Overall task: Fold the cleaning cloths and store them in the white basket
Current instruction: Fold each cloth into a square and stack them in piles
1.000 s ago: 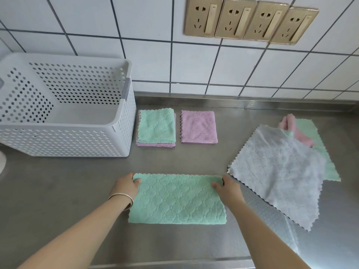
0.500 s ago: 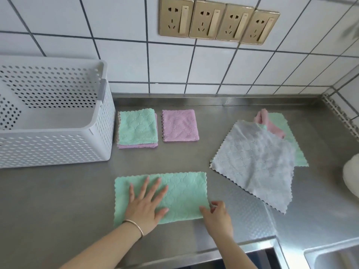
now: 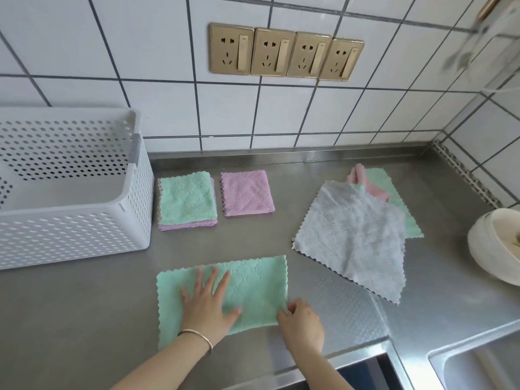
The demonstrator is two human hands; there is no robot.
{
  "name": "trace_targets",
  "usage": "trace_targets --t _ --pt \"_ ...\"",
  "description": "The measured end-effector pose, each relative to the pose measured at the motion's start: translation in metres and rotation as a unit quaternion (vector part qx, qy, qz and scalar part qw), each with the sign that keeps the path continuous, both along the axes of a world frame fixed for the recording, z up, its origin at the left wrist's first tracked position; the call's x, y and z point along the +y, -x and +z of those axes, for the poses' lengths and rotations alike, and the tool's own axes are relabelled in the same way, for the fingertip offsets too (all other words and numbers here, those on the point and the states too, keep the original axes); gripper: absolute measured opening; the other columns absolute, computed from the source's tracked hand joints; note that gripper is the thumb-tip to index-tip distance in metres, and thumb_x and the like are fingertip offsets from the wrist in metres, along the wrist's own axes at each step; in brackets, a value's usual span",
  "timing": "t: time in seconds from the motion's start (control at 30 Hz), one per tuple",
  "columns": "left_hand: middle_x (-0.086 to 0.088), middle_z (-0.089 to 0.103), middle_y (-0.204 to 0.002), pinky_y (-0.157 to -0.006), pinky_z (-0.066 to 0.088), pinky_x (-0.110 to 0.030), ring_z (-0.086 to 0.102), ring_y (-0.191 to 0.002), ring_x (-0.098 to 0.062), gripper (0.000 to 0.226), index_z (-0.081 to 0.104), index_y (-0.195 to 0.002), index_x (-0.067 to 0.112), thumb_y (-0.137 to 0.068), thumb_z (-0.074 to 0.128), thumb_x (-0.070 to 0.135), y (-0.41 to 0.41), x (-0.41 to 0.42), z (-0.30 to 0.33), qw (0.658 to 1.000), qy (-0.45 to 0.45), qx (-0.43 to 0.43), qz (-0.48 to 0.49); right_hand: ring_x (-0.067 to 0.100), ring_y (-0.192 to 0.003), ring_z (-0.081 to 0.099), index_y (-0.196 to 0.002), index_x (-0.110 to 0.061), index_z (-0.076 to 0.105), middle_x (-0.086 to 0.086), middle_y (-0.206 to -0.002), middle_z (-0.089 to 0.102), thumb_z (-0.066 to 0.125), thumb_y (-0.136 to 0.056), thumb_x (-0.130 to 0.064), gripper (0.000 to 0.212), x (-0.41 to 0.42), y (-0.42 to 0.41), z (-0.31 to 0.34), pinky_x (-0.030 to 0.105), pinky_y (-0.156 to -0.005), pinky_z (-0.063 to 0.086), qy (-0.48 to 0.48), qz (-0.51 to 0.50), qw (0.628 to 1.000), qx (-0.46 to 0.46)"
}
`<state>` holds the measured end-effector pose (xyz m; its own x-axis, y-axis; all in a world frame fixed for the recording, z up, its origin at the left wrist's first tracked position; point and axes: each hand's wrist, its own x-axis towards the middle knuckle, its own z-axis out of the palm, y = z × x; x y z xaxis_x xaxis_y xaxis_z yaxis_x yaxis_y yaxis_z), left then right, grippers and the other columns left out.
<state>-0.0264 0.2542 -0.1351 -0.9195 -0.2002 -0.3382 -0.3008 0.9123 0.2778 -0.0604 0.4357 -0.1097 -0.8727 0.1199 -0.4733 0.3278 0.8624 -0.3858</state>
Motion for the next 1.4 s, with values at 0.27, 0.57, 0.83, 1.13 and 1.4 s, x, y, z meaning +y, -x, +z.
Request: trace_targets --t 0.27,0.57,0.83,1.13,1.4 --pt "0.005 0.068 -0.105 -0.082 0.038 -0.01 0.062 -0.1 -0.007 0.013 0.063 -0.092 0.028 -0.082 0.063 0.019 0.035 0.05 0.044 0.928 -0.335 0.133 0.097 0.024 -0.065 0.038 -0.061 -0.028 0.02 -0.002 -0.074 0.045 0.053 -0.086 -0.02 0.041 -0.024 -0.014 0.009 0.032 -0.055 0.027 0.027 0.083 0.984 0.154" --pt "0.0 0.069 -0.081 -0.068 0.041 -0.021 0.066 -0.085 -0.022 0.033 0.045 -0.063 0.035 -0.082 0.056 0.01 0.04 0.039 0.042 0.922 -0.287 0.105 0.238 0.016 -0.039 0.028 -0.061 -0.02 0.038 -0.004 -0.055 0.047 0.078 -0.047 -0.008 0.044 -0.036 -0.021 0.0 0.01 -0.039 0.004 0.061 0.174 0.954 0.237" --pt "-0.004 0.059 -0.076 -0.073 0.04 -0.027 0.061 -0.085 -0.027 0.023 0.052 -0.067 0.025 -0.083 0.06 0.038 0.039 0.034 0.048 0.854 -0.373 0.036 0.36 0.012 -0.034 0.042 -0.069 -0.024 0.028 -0.008 -0.056 0.048 0.043 -0.058 -0.025 0.019 -0.047 -0.024 0.005 0.016 -0.037 -0.001 0.044 0.251 0.911 0.323" --pt "0.009 0.06 -0.072 -0.068 0.039 -0.023 0.056 -0.074 -0.016 0.025 0.048 -0.061 0.033 -0.082 0.062 0.034 0.019 0.001 0.066 0.908 -0.267 0.12 0.301 0.018 -0.074 0.041 -0.083 -0.016 0.04 0.0 -0.09 0.047 0.059 -0.064 -0.023 0.028 -0.059 -0.029 -0.012 0.023 -0.063 0.032 0.084 0.341 0.835 0.424" --pt "0.009 0.063 -0.07 -0.07 0.041 -0.022 0.063 -0.079 -0.017 0.029 0.048 -0.057 0.032 -0.079 0.067 0.026 -0.011 -0.044 0.066 0.907 -0.219 0.163 0.321 0.017 -0.129 0.034 -0.146 -0.018 0.022 0.0 -0.143 0.038 0.073 -0.037 -0.019 0.121 -0.078 -0.027 -0.038 0.032 -0.104 0.023 -0.012 0.422 0.867 0.266"
